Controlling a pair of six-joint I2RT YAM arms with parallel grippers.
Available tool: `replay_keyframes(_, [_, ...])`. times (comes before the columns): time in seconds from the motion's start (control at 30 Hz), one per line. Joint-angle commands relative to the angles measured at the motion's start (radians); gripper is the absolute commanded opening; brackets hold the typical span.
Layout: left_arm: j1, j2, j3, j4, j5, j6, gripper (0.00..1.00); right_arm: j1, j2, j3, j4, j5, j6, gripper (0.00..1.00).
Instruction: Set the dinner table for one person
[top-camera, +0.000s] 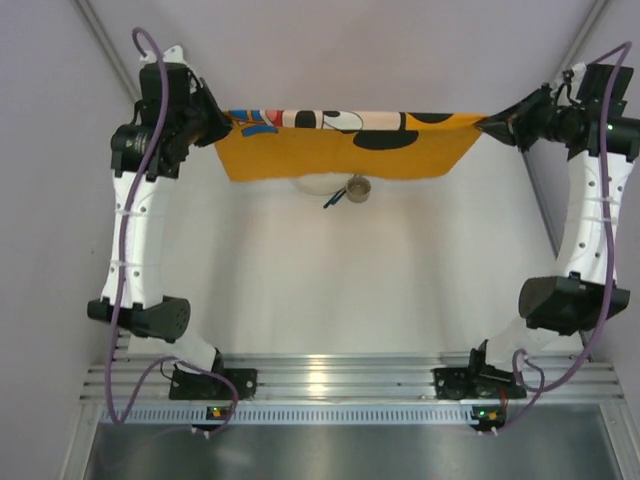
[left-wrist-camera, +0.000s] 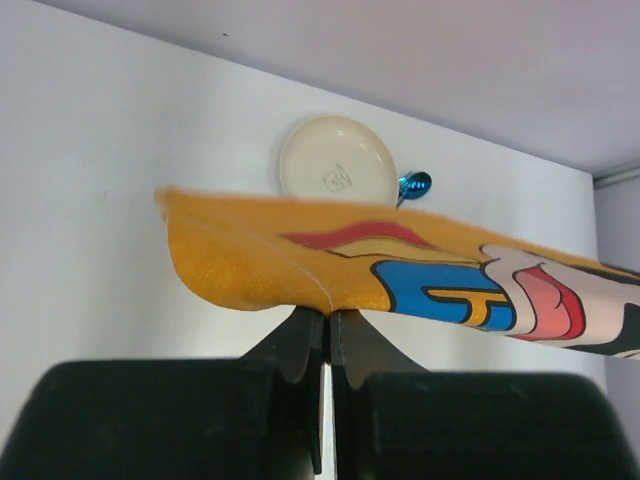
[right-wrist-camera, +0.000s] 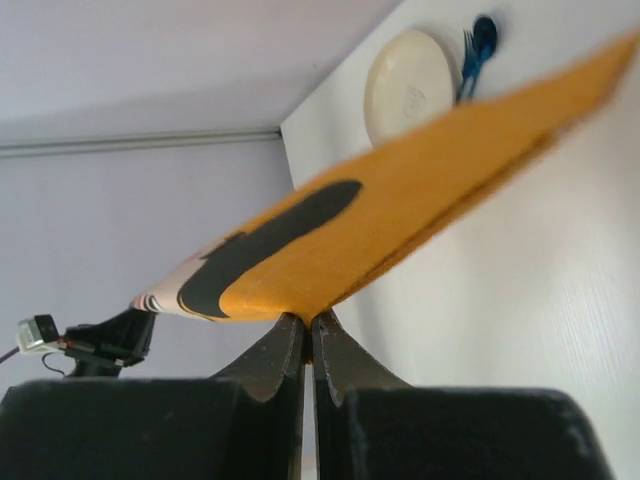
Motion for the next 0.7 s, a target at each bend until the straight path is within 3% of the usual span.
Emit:
replay_keyframes(0.0, [0.016,-0.271,-0.134,0.075,0.034,0.01,0.0,-0.037,-0.238,-0.155,-0.139,-0.005,-0.095,0.0])
replay_keyframes(0.13, [0.016,-0.484,-0.564,0.029,0.056,-0.082,0.0,0.018,-0.496,-0.531,-0.149,0.073,-0.147,0.0])
replay_keyframes(0.17, [0.016,-0.52,-0.64,0.006,0.064,-0.103,0.0,0.02,-0.537,-0.702,-0.138,0.072,-0.133,0.0])
replay_keyframes(0.2, [0.016,-0.565,-0.784,-0.005,0.101,-0.125,0.0,0.025,-0.572,-0.776,-0.133,0.069,-0.132,0.0])
replay_keyframes(0.37, [0.016,-0.763,-1.156,-0.034,0.239,-0.243,0.0,0.034,-0.73,-1.082,-0.152,0.156,-0.169,0.0])
replay_keyframes(0.43, [0.016,-0.785,-1.325,-0.046,0.289,-0.271,0.16,0.045,-0.753,-1.153,-0.149,0.173,-0.176,0.02])
replay_keyframes(0.47, [0.016,-0.789,-1.363,-0.066,0.302,-0.277,0.26,0.046,-0.763,-1.208,-0.149,0.168,-0.175,0.11])
replay_keyframes(0.57, [0.016,-0.821,-1.433,-0.135,0.33,-0.318,0.52,0.046,-0.79,-1.228,-0.184,0.18,-0.172,0.51])
replay_keyframes(0.6, [0.014,-0.837,-1.413,-0.146,0.313,-0.323,0.59,0.048,-0.792,-1.219,-0.198,0.19,-0.178,0.7])
replay_keyframes(0.63, [0.016,-0.847,-1.391,-0.16,0.295,-0.332,0.75,0.048,-0.792,-1.208,-0.208,0.202,-0.187,0.75])
replay_keyframes(0.67, [0.016,-0.854,-1.368,-0.162,0.253,-0.332,0.98,0.046,-0.792,-1.185,-0.221,0.202,-0.192,0.81])
